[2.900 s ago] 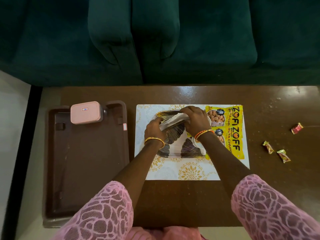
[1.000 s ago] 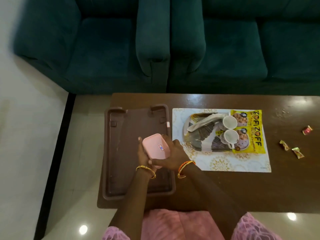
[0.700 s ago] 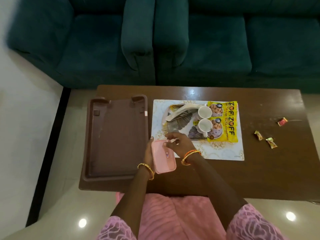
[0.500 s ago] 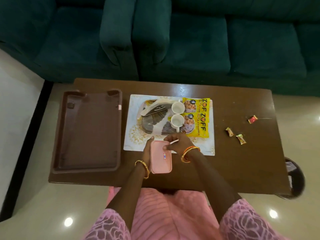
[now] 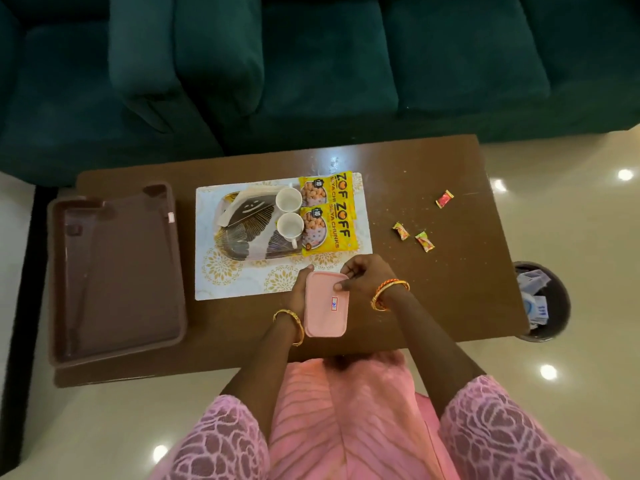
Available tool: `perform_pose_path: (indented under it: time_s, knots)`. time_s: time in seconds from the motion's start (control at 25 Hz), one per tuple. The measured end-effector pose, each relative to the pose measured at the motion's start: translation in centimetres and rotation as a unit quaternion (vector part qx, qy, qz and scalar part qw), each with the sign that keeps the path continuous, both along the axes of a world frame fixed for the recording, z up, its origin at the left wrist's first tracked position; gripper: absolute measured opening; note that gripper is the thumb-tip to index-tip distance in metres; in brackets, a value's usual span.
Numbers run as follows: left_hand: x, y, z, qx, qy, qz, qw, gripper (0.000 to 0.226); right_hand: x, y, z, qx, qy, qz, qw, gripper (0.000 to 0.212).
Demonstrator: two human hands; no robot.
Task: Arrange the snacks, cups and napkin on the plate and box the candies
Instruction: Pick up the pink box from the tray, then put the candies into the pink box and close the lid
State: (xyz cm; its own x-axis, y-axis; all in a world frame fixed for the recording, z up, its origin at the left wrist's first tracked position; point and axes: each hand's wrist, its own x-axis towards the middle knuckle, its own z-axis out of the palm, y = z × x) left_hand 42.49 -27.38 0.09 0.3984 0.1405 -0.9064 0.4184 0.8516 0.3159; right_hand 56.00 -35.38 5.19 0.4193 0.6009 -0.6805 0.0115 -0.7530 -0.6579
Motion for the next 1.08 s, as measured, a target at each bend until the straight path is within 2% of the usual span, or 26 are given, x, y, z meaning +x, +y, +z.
perform_pose_path:
  time_s: [0.16, 0.24, 0.32, 0.4, 0.52, 0.6, 0.84, 1.0, 1.08]
  knots:
    - [0.5, 0.0, -0.1, -0.029, -0.014, -0.032, 0.999, 0.073, 0.4, -1.7, 1.3, 0.005, 0.01, -0.021, 1.0, 0.024]
    - [0.5, 0.1, -0.7, -0.06, -0.023, -0.015, 0.998, 0.068, 0.9, -3.6, 2.3, 0.031, 0.03, -0.049, 0.998, 0.022]
    - [0.9, 0.0, -1.1, -0.08, -0.032, 0.02, 0.996, 0.063, 1.8, -6.7, 3.0, 0.037, 0.001, -0.091, 0.995, 0.025]
    - [1.5, 0.0, -2.3, -0.081, -0.021, 0.043, 0.996, 0.061, 2.9, -10.1, 2.9, 0.02, -0.122, -0.128, 0.984, 0.026]
    - [3.1, -0.2, -3.9, -0.09, -0.007, 0.038, 0.995, 0.063, 3.4, -13.9, -0.1, 0.01, -0.358, -0.147, 0.922, 0.016]
    - [4.8, -1.4, -4.9, -0.109, -0.008, 0.021, 0.994, 0.068, 3.4, -15.6, -3.9, -0.019, -0.412, -0.128, 0.902, 0.013]
    - [9.8, -6.3, -8.3, -0.156, -0.052, 0.02, 0.986, 0.08, 5.4, -19.3, -14.8, -0.081, -0.395, -0.015, 0.915, 0.02]
    - [12.3, -8.6, -9.7, -0.076, -0.011, -0.045, 0.996, 0.037, 6.8, -20.9, -16.8, -0.111, -0.389, 0.002, 0.914, 0.016]
    - [13.5, -9.4, -10.2, -0.031, 0.03, -0.051, 0.998, 0.029, 7.5, -21.0, -16.3, -0.103, -0.376, -0.016, 0.921, 0.014]
